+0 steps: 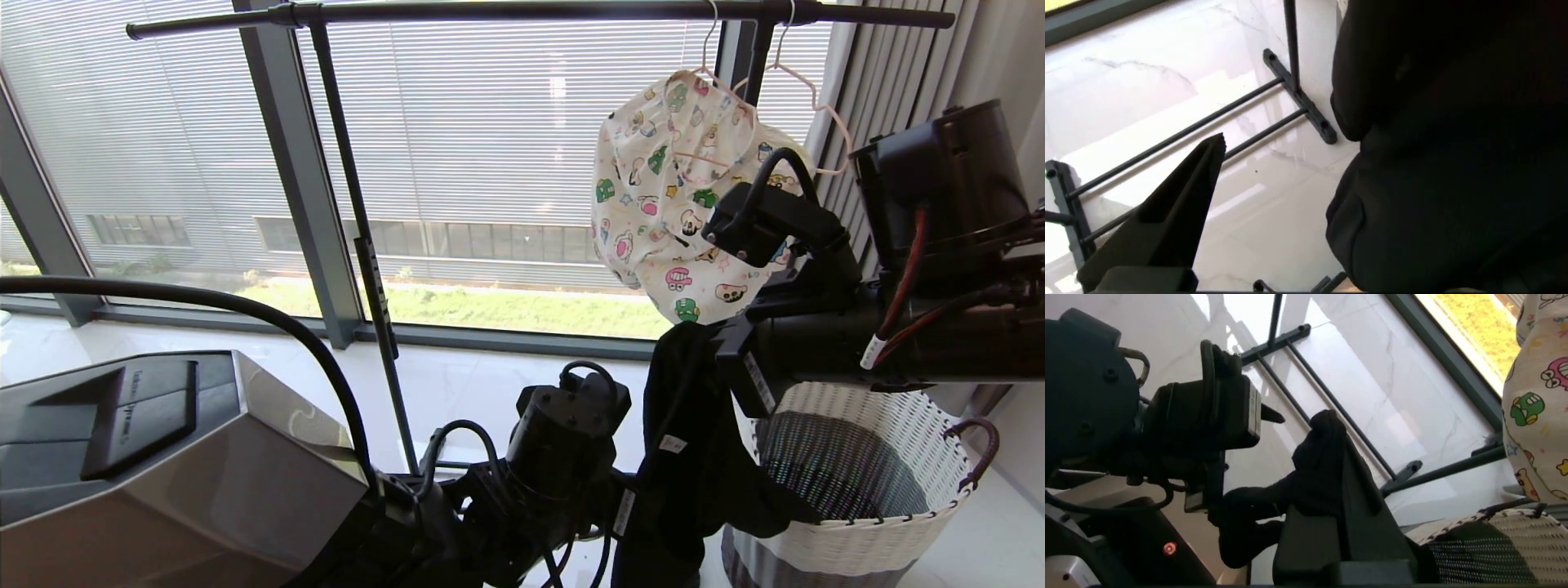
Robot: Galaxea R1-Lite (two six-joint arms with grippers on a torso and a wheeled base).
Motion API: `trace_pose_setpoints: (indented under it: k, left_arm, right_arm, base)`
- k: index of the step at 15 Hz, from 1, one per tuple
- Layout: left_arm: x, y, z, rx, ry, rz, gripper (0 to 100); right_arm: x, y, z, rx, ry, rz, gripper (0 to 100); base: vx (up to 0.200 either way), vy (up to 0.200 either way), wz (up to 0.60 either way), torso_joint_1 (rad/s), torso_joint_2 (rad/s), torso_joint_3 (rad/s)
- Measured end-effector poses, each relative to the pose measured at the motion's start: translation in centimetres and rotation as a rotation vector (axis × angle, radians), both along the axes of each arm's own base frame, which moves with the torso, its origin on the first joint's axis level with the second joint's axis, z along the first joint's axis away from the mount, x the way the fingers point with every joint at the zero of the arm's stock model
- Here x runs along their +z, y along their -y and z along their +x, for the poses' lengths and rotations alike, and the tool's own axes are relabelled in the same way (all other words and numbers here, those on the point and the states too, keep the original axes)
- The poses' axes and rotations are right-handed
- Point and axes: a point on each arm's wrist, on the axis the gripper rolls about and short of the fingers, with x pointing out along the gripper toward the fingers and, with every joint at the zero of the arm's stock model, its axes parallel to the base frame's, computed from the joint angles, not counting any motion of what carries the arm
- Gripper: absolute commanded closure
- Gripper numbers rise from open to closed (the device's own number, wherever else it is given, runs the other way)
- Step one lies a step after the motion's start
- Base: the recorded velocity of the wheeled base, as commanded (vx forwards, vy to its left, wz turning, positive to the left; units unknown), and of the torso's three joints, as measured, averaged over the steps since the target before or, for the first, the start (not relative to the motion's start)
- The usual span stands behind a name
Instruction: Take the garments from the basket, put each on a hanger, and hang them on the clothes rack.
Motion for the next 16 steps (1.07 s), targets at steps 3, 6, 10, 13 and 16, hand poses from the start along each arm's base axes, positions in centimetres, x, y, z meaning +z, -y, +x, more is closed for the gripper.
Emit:
trace_pose_setpoints:
  k: [3,6,10,13,16]
  left_arm:
    - [0.3,-0.5,0.1,0.047,0.042,-0.016,0]
    - [-0.4,-1.0,-0.3,0.049,0.023,0.009,100]
    - [-0.7,-1.1,-0.4,0.057,0.02,0.018,100]
    - [-0.3,-1.5,-0.4,0.133,0.059,0.037,100]
    - [2.1,-3.2,-1.0,0.135,0.095,0.004,100]
  right_arm:
    - [-0.4,-0.1,0.2,-0.003,-0.003,-0.004,100]
    - [-0.4,-0.3,0.3,-0.002,0.006,0.003,100]
    - [-0.4,-0.3,0.3,-0.002,0.007,0.004,100]
    - [-0.7,-0.4,0.4,-0.003,0.0,-0.001,100]
    - [-0.6,-1.4,1.5,-0.003,0.051,0.054,100]
  base:
    - [0.0,0.0,0.0,0.0,0.0,0.0]
    - [0.0,0.0,0.0,0.0,0.0,0.0]
    - [0.0,0.0,0.0,0.0,0.0,0.0]
    - [0.0,0.0,0.0,0.0,0.0,0.0]
    - [0.0,0.0,0.0,0.0,0.0,0.0]
